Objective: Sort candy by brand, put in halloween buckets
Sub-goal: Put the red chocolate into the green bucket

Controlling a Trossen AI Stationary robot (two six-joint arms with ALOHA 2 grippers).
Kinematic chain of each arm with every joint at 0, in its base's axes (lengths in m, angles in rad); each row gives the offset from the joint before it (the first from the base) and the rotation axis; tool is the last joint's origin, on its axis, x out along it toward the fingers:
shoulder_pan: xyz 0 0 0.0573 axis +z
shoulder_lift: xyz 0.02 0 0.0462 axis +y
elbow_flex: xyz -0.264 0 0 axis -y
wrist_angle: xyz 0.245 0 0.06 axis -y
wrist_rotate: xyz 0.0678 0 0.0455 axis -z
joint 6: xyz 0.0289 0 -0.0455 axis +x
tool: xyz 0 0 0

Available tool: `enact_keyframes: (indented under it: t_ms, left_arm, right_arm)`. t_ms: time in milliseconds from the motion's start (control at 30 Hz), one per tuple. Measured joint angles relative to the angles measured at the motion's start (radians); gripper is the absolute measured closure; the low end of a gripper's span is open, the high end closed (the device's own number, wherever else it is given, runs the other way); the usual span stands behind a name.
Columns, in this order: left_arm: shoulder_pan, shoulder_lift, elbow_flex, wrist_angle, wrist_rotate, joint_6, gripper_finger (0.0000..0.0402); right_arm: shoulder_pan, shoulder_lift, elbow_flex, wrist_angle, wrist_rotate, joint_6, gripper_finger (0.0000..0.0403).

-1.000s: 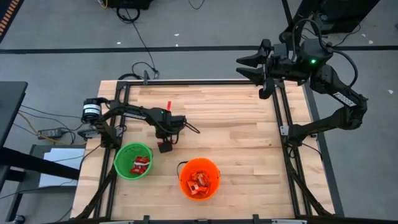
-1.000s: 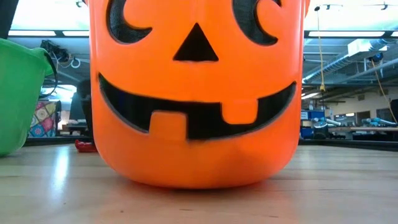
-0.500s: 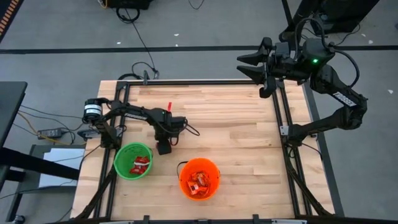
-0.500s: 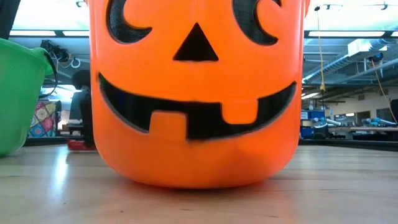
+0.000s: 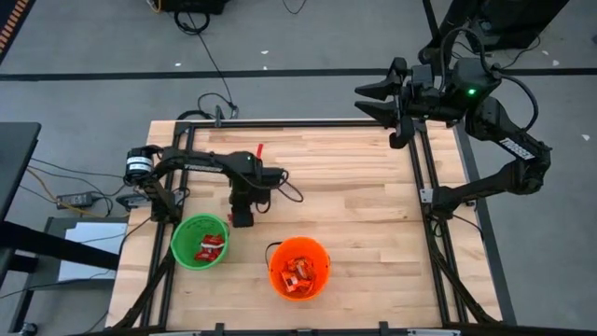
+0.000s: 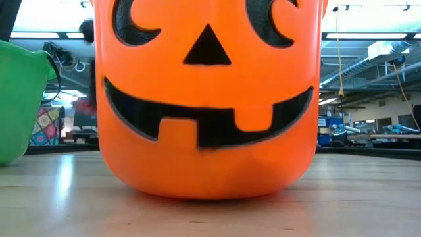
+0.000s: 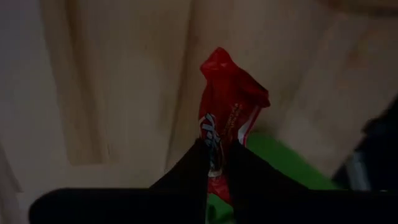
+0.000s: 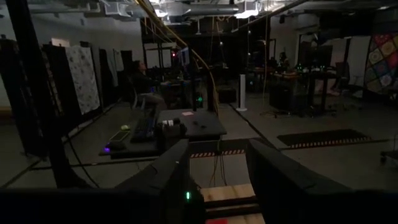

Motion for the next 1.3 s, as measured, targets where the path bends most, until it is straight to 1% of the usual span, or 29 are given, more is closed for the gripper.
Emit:
enact_keyframes:
  t_ms: [167,400,567,667,733,767,933,1033,1100,1300]
  left_arm:
    - [0.000,-0.001,0.222,-0.094,0.044,0.002,0.0351]
    - [-0.007,-0.005,0.541,-0.279,0.038,-0.001,0.0351]
    - [-0.007,-0.055,0.689,-0.271,0.056,-0.067,0.0351]
    - [-0.007,-0.086,0.760,-0.268,0.072,-0.137,0.0351]
    - [-0.007,-0.111,0.803,-0.250,0.114,-0.178,0.0351]
    - [-0.007,-0.125,0.821,-0.238,0.152,-0.199,0.0351]
    - [-0.016,-0.213,0.845,-0.004,0.472,-0.322,0.0351]
    - [-0.032,-0.246,0.845,0.148,0.598,-0.435,0.0351]
    - [-0.044,-0.264,0.845,0.255,0.634,-0.503,0.0351]
    - [-0.096,-0.284,0.844,0.568,0.668,-0.674,0.0351]
  right_arm:
    - [0.000,0.000,0.000,-0.028,-0.004,-0.004,0.0233]
    - [0.000,0.001,0.000,-0.063,-0.007,-0.020,0.0233]
    - [0.000,0.004,0.000,-0.075,-0.007,-0.027,0.0233]
    - [0.000,0.005,0.000,-0.076,-0.003,-0.035,0.0233]
    - [0.000,0.005,0.000,-0.075,-0.002,-0.043,0.0233]
    - [0.000,0.005,0.000,-0.074,0.000,-0.046,0.0233]
    - [0.000,0.005,0.000,-0.070,0.001,-0.046,0.0233]
    - [0.000,0.008,0.000,-0.060,0.001,-0.046,0.0233]
    - [0.000,0.008,0.000,-0.054,0.001,-0.046,0.0233]
    - [0.001,0.008,0.000,-0.033,0.003,-0.045,0.0233]
